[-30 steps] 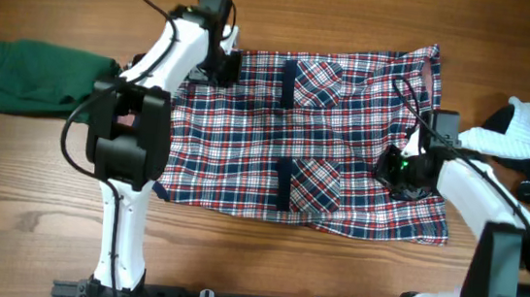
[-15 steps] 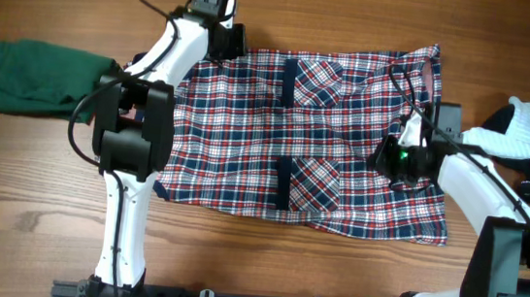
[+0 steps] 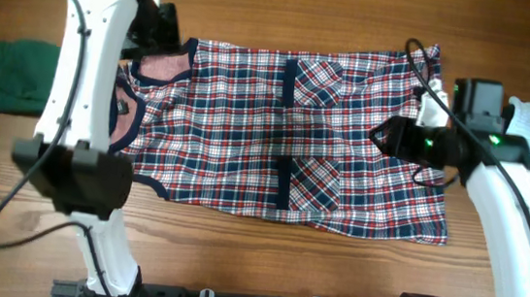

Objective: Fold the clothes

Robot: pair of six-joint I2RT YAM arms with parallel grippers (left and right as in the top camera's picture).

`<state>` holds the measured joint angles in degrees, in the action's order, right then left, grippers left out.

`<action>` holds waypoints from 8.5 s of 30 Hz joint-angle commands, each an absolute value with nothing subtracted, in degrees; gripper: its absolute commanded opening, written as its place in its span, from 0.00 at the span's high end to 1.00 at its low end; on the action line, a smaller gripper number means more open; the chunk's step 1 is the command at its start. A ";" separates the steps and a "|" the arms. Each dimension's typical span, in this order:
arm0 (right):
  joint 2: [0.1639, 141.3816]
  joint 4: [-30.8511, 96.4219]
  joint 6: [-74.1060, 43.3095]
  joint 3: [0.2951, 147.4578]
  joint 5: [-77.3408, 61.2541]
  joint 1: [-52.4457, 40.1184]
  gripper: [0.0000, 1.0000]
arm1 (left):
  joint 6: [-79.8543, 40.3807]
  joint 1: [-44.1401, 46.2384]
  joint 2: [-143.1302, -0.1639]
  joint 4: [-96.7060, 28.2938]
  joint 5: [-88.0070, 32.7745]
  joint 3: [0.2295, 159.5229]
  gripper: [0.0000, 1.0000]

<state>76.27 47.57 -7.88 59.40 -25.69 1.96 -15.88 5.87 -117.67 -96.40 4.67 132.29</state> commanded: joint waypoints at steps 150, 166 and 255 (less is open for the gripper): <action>103.59 50.50 -19.07 86.48 -17.80 1.85 0.96 | -19.68 6.57 -97.23 -38.33 -4.34 80.38 0.91; 108.36 59.16 -11.97 87.09 -19.33 3.36 0.28 | -12.53 6.13 -102.06 -55.75 -8.12 87.24 0.43; 110.78 17.19 -24.75 73.80 -19.33 -2.17 0.89 | -11.68 8.73 -121.43 -42.35 -0.99 81.71 0.96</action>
<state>105.19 17.98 -21.98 73.65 -16.71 -2.15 -11.62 9.08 -119.37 -44.23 -1.98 82.17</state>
